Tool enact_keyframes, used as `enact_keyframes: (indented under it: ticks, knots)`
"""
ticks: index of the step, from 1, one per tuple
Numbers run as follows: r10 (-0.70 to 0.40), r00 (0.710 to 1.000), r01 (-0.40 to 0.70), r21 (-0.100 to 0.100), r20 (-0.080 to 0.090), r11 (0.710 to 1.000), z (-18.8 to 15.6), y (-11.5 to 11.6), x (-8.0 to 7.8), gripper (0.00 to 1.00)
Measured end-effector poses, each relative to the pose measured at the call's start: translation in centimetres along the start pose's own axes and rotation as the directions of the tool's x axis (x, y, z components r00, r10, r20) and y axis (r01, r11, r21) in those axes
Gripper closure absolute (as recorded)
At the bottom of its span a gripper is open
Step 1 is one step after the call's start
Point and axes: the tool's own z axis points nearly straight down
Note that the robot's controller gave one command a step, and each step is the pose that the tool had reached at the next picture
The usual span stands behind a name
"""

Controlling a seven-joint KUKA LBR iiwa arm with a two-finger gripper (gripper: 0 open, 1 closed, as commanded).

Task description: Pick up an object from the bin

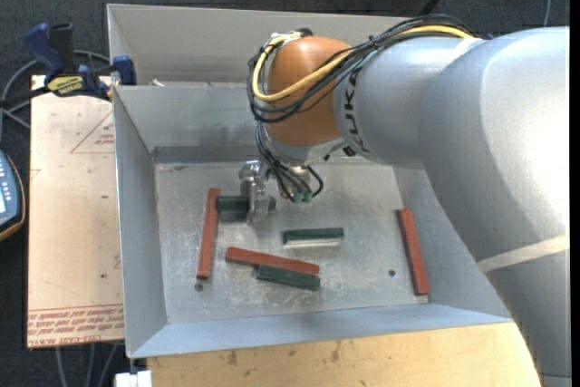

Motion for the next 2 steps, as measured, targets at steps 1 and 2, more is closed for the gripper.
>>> enact_keyframes:
  ticks: [1, 2]
  knots:
    - [-0.003, 1.0, 0.003, 0.001, 0.01, 1.0, -14.25, -0.62, -0.93, 1.0]
    - [-0.003, 1.0, 0.003, 0.001, 0.001, 1.0, -13.7, -0.64, -0.73, 0.0]
